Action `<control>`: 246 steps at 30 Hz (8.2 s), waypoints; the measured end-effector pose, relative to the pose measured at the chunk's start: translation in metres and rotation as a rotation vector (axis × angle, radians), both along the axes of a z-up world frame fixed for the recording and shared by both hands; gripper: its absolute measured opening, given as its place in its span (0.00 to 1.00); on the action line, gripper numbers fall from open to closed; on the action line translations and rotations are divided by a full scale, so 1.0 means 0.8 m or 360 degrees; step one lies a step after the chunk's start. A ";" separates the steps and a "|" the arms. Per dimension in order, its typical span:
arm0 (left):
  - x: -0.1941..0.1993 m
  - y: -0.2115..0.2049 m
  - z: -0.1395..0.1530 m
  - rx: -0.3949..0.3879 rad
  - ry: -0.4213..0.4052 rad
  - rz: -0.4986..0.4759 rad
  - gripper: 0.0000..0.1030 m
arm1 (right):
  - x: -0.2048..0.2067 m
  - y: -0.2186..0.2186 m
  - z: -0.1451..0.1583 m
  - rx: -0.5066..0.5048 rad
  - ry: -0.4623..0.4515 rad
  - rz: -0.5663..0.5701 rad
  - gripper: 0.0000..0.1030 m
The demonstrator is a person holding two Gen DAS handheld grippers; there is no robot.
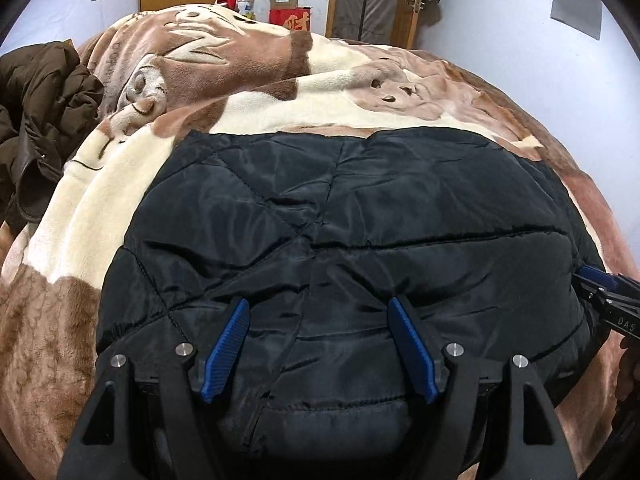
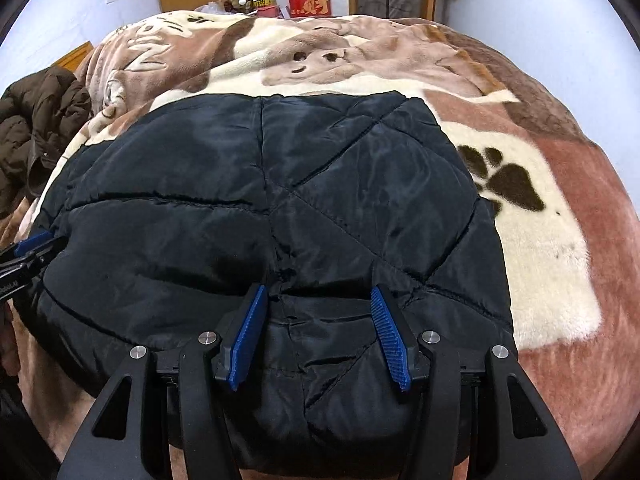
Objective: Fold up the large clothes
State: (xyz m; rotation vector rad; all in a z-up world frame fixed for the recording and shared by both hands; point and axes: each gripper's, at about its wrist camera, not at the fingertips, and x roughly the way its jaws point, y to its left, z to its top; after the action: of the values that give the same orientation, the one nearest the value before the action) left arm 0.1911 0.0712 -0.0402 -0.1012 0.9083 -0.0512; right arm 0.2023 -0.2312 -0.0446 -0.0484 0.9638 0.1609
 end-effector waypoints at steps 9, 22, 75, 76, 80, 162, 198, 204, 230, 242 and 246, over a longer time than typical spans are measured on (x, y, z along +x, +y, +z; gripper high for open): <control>-0.012 0.016 0.026 0.0043 -0.0049 0.0037 0.72 | -0.018 -0.020 0.037 0.0025 -0.0123 -0.0026 0.54; -0.022 0.148 -0.016 -0.0044 0.0059 0.0372 0.72 | -0.003 -0.074 0.005 -0.0023 -0.0052 -0.0209 0.60; 0.029 0.175 -0.099 -0.0657 0.0194 0.0231 0.89 | 0.045 -0.149 -0.062 0.0761 0.0320 -0.0217 0.60; 0.030 0.176 -0.101 -0.0667 0.0193 0.0231 0.88 | 0.047 -0.151 -0.065 0.0787 0.0329 -0.0226 0.60; 0.043 0.170 -0.102 -0.0680 0.0209 0.0198 0.79 | 0.062 -0.147 -0.072 0.0782 0.0357 -0.0238 0.60; 0.053 0.134 -0.082 -0.0792 0.0261 0.0141 0.41 | 0.121 -0.184 -0.058 0.0886 0.0465 -0.0089 0.39; 0.174 0.045 -0.003 -0.0548 0.0093 0.0105 0.52 | 0.154 -0.271 0.044 0.0546 0.0092 -0.0445 0.58; 0.153 0.055 0.069 -0.0411 -0.0148 0.0187 0.50 | 0.150 -0.252 0.100 0.0367 -0.0182 -0.0398 0.58; 0.151 -0.038 0.060 -0.0057 -0.0156 0.0011 0.52 | 0.105 -0.193 0.082 0.0119 -0.0221 -0.0346 0.54; 0.034 -0.066 0.024 -0.0109 0.0047 -0.0047 0.54 | -0.030 -0.128 0.080 0.0141 -0.0149 -0.0240 0.54; -0.017 -0.083 0.047 -0.0067 -0.0011 -0.0116 0.55 | -0.069 -0.103 0.093 0.0104 -0.0162 -0.0231 0.55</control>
State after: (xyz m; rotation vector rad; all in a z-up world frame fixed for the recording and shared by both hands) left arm 0.1776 0.0047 -0.0022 -0.1072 0.9038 -0.1386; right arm 0.1468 -0.3140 0.0297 0.0724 0.8563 0.0555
